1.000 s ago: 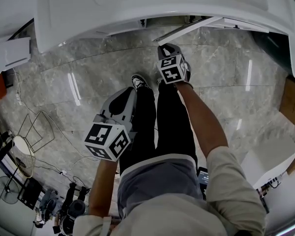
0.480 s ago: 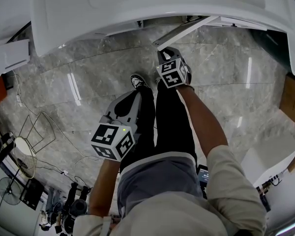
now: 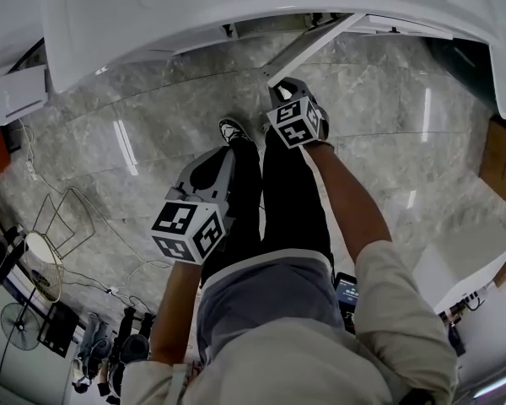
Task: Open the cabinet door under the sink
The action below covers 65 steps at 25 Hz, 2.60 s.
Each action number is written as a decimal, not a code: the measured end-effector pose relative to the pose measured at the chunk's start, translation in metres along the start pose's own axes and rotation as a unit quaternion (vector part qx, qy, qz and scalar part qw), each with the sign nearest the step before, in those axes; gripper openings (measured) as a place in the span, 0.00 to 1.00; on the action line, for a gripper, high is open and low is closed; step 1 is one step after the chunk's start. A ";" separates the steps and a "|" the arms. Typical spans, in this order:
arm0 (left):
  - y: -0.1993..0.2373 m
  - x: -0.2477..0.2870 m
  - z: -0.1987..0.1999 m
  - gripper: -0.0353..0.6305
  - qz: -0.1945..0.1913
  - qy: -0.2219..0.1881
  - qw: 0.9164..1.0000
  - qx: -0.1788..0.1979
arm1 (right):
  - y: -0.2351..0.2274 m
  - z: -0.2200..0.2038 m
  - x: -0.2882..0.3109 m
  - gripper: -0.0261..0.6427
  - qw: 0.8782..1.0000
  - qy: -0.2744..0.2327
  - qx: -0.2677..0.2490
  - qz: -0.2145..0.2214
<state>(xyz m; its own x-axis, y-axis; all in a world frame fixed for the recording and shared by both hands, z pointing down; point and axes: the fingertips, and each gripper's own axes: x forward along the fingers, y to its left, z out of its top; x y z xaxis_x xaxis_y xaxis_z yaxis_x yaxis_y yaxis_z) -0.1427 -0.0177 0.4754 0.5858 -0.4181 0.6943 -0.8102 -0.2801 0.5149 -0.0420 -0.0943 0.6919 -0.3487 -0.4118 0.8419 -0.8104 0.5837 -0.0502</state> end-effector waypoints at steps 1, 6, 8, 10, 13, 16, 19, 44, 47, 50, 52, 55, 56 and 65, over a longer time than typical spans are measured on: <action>-0.002 0.000 0.000 0.05 -0.001 0.001 1.000 0.000 | 0.000 -0.003 -0.002 0.12 1.000 0.001 -0.002 0.001; -0.013 -0.001 0.002 0.05 -0.009 0.002 1.000 0.001 | -0.001 -0.019 -0.011 0.12 1.000 0.005 -0.015 0.008; -0.015 0.001 0.003 0.05 -0.010 0.005 1.000 0.002 | -0.002 -0.025 -0.015 0.12 1.000 0.009 -0.019 0.008; -0.017 0.003 0.004 0.05 -0.011 0.007 1.000 0.006 | -0.003 -0.032 -0.018 0.12 1.000 0.013 -0.021 0.007; -0.022 0.005 0.008 0.05 -0.014 0.007 1.000 0.011 | -0.005 -0.041 -0.024 0.12 0.999 0.018 -0.027 0.008; -0.027 0.007 0.012 0.05 -0.016 0.007 1.000 0.013 | -0.007 -0.048 -0.029 0.12 0.999 0.023 -0.030 0.010; -0.031 0.010 0.012 0.05 -0.018 0.009 1.000 0.014 | -0.009 -0.054 -0.032 0.12 0.999 0.027 -0.031 0.010; -0.080 0.056 0.031 0.05 -0.052 0.044 0.996 0.049 | -0.073 -0.140 -0.086 0.12 0.997 0.070 -0.039 -0.005; -0.088 0.065 0.034 0.05 -0.055 0.047 0.996 0.051 | -0.093 -0.155 -0.096 0.11 0.996 0.084 -0.027 -0.019; -0.097 0.074 0.038 0.05 -0.057 0.050 0.996 0.046 | -0.107 -0.163 -0.102 0.11 0.995 0.085 -0.034 -0.029; -0.105 0.080 0.039 0.05 -0.060 0.054 0.996 0.048 | -0.113 -0.166 -0.105 0.11 0.995 0.084 -0.041 -0.031; -0.118 0.088 0.040 0.05 -0.065 0.060 0.995 0.055 | -0.124 -0.175 -0.110 0.11 0.995 0.085 -0.042 -0.033; -0.121 0.090 0.040 0.05 -0.066 0.061 0.994 0.056 | -0.129 -0.177 -0.112 0.11 0.995 0.086 -0.039 -0.034; -0.142 0.104 0.045 0.05 -0.066 0.067 0.993 0.075 | -0.144 -0.185 -0.118 0.11 0.996 0.087 -0.017 -0.032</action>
<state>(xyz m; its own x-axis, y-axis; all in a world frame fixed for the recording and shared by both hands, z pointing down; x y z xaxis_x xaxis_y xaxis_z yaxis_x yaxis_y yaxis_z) 0.0322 -0.0604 0.4514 0.6767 -0.2533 0.6913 -0.7142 -0.4540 0.5328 0.2031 -0.0001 0.6988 -0.2080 -0.3239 0.9229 -0.8107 0.5850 0.0225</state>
